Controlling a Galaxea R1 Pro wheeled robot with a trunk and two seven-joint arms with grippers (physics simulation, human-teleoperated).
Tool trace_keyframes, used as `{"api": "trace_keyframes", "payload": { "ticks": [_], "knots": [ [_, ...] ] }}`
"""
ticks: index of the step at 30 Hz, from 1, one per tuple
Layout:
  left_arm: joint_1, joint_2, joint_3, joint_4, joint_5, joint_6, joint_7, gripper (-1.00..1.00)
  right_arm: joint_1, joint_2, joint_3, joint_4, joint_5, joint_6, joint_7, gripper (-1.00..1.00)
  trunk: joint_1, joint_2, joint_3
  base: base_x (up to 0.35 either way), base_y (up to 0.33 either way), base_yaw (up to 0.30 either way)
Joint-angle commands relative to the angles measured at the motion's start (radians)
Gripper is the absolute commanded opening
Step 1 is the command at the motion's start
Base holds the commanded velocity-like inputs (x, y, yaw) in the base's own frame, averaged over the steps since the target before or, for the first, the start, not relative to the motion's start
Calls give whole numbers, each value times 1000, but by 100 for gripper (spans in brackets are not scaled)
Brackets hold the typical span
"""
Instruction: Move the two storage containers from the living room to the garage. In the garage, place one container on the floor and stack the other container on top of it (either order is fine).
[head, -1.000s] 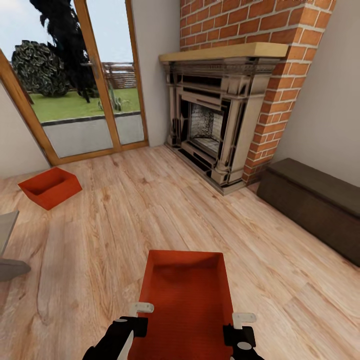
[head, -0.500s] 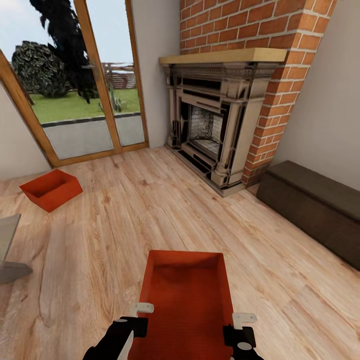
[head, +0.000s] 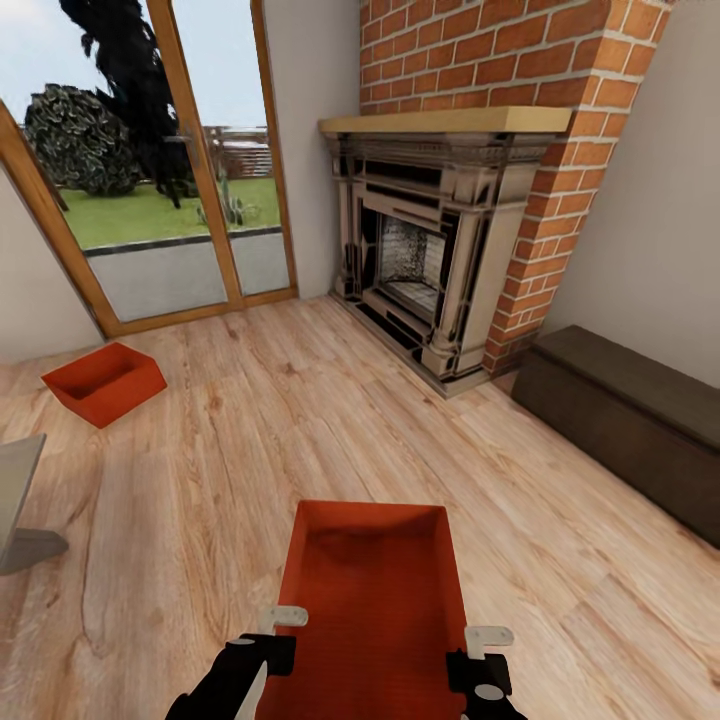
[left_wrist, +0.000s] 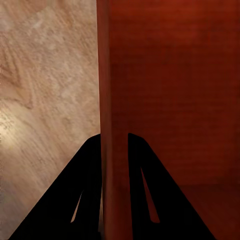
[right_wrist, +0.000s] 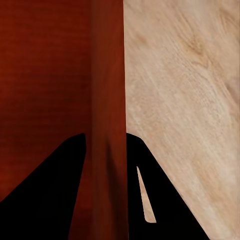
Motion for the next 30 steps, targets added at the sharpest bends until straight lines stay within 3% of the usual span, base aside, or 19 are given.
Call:
{"api": "trace_keyframes", "payload": {
  "ticks": [1, 30],
  "knots": [
    [1, 0, -2, 5, -14, 5, 6, -100, -2, -1, -8, -24, 9, 0, -7, -100, -4, 7, 2, 0, 0, 0],
    [1, 0, -2, 5, -14, 5, 6, -100, -2, 0, -8, -24, 9, 1, -7, -100, -115, 210, 93, 0, 0, 0]
  ]
}}
